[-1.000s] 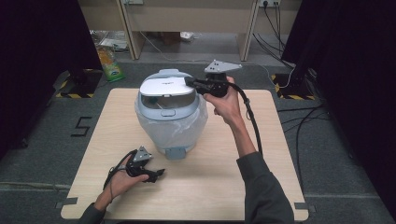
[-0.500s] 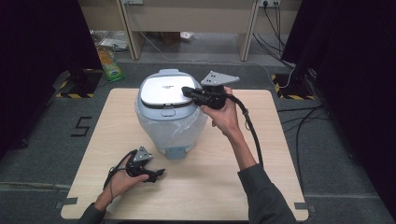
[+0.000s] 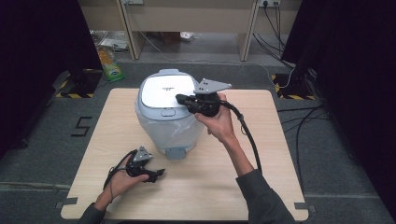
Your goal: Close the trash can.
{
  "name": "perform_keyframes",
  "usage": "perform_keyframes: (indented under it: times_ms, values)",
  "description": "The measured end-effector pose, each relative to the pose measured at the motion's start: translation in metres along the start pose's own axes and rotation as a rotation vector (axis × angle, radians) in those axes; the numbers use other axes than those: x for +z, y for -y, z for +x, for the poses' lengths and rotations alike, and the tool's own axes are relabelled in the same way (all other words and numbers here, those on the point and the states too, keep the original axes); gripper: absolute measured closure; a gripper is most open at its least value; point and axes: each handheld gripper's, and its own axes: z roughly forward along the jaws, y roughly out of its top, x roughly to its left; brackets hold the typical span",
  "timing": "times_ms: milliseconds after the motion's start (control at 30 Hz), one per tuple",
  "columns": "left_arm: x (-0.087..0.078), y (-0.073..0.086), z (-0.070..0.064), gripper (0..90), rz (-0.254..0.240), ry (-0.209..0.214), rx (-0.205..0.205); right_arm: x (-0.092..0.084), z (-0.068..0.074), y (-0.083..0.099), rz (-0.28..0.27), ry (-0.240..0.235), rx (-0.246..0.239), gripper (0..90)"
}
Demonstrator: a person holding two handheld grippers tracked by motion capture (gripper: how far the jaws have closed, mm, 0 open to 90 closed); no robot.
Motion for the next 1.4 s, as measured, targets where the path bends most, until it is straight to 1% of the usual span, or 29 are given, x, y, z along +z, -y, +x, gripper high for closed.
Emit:
perform_keyframes:
  times_ms: [33, 100, 200, 233, 267, 300, 333, 367, 400, 467, 567, 600, 667, 700, 733, 767, 800, 833, 867, 900, 933, 967, 1033, 1067, 1167, 1233, 1267, 1300, 1400]
  values:
    - [0.000, 0.000, 0.000, 10.9, 0.000, 0.000, 0.000, 0.001, 0.002, 0.000, 0.011, 0.008, 0.001, 89.5]
    - [0.000, 0.000, 0.000, 10.8, 0.000, -0.001, 0.002, 0.002, 0.007, 0.001, 0.006, 0.031, -0.024, 89.9]
    - [0.000, 0.000, 0.000, 10.8, 0.000, 0.000, -0.001, 0.004, 0.013, 0.001, 0.015, -0.009, -0.012, 89.9]
    - [0.000, 0.000, 0.000, 10.8, 0.000, 0.000, -0.002, 0.004, 0.013, 0.001, 0.015, -0.009, -0.012, 89.9]
    - [0.000, 0.000, 0.000, 10.7, 0.007, 0.004, -0.001, 0.009, 0.020, 0.001, 0.002, -0.025, -0.020, 89.9]
    - [0.000, 0.000, 0.000, 10.7, 0.007, 0.004, -0.001, 0.009, 0.020, 0.001, 0.002, -0.025, -0.020, 89.9]
    - [0.000, 0.000, 0.000, 10.7, 0.001, -0.001, -0.003, 0.014, 0.027, -0.003, 0.024, -0.006, -0.052, 89.9]
    - [0.000, 0.000, 0.000, 10.7, 0.001, -0.001, -0.003, 0.015, 0.028, -0.005, 0.031, -0.005, -0.060, 89.9]
    - [0.000, 0.000, 0.000, 10.8, 0.001, -0.001, -0.003, 0.015, 0.027, -0.006, 0.033, -0.007, -0.044, 89.5]
    - [0.000, 0.000, 0.000, 10.8, 0.000, 0.000, -0.003, 0.014, 0.025, -0.002, 0.003, -0.007, 0.023, 86.4]
    - [0.000, 0.000, 0.000, 10.8, 0.001, 0.000, -0.003, 0.012, 0.025, 0.001, -0.013, -0.004, 0.045, 81.6]
    - [0.000, 0.000, 0.000, 10.8, 0.000, 0.001, -0.003, 0.009, 0.026, 0.000, -0.005, 0.025, 0.032, 70.6]
    - [0.000, 0.000, 0.000, 10.8, 0.000, 0.001, -0.003, 0.005, 0.024, -0.001, 0.008, 0.061, 0.035, 59.6]
    - [0.000, 0.000, 0.000, 10.8, -0.001, 0.001, -0.004, 0.005, 0.024, -0.001, 0.008, 0.061, 0.035, 59.6]
    - [0.000, 0.000, 0.000, 10.8, 0.000, 0.000, -0.003, 0.002, 0.023, -0.001, -0.007, 0.066, 0.053, 56.5]
    - [0.000, 0.000, 0.000, 10.8, 0.000, 0.001, -0.004, -0.008, 0.018, 0.000, -0.053, 0.081, 0.078, 51.8]
    - [0.000, 0.000, 0.000, 10.8, 0.000, 0.001, -0.003, -0.008, 0.018, 0.000, -0.053, 0.081, 0.078, 51.8]
    - [0.000, 0.000, 0.000, 10.8, 0.000, 0.001, -0.004, -0.019, 0.015, 0.001, -0.069, 0.117, 0.092, 46.9]
    - [0.000, 0.000, 0.000, 10.8, 0.000, 0.001, -0.004, -0.019, 0.015, 0.001, -0.069, 0.117, 0.092, 46.9]
    - [0.000, 0.000, 0.000, 10.8, 0.000, 0.001, -0.005, -0.031, 0.011, 0.004, -0.066, 0.160, 0.094, 42.5]
    - [0.000, 0.000, 0.000, 10.8, 0.000, 0.001, -0.004, -0.031, 0.011, 0.004, -0.066, 0.160, 0.094, 42.5]
    - [0.000, 0.000, 0.000, 10.8, 0.000, 0.001, -0.004, -0.043, 0.007, 0.009, -0.062, 0.194, 0.101, 38.5]
    - [0.000, 0.000, 0.000, 10.8, -0.002, 0.001, -0.006, -0.048, 0.005, 0.012, -0.057, 0.210, 0.104, 36.7]
    - [0.000, 0.000, 0.000, 10.8, -0.001, 0.000, -0.006, -0.058, 0.003, 0.019, -0.036, 0.232, 0.115, 33.9]
    - [0.000, 0.000, 0.000, 10.8, -0.001, 0.000, -0.006, -0.069, 0.002, 0.033, 0.008, 0.276, 0.098, 30.6]
    - [0.000, 0.000, 0.000, 10.8, -0.001, 0.001, -0.006, -0.072, 0.002, 0.037, 0.023, 0.286, 0.093, 29.1]
    - [0.000, 0.000, 0.000, 10.8, -0.001, 0.001, -0.006, -0.078, 0.002, 0.047, 0.040, 0.294, 0.103, 28.8]
    - [0.000, 0.000, 0.000, 10.8, -0.001, 0.000, -0.006, -0.078, 0.002, 0.047, 0.040, 0.294, 0.103, 28.8]
    - [0.000, 0.000, 0.000, 10.8, -0.001, 0.000, -0.006, -0.088, 0.000, 0.066, 0.075, 0.316, 0.115, 28.0]
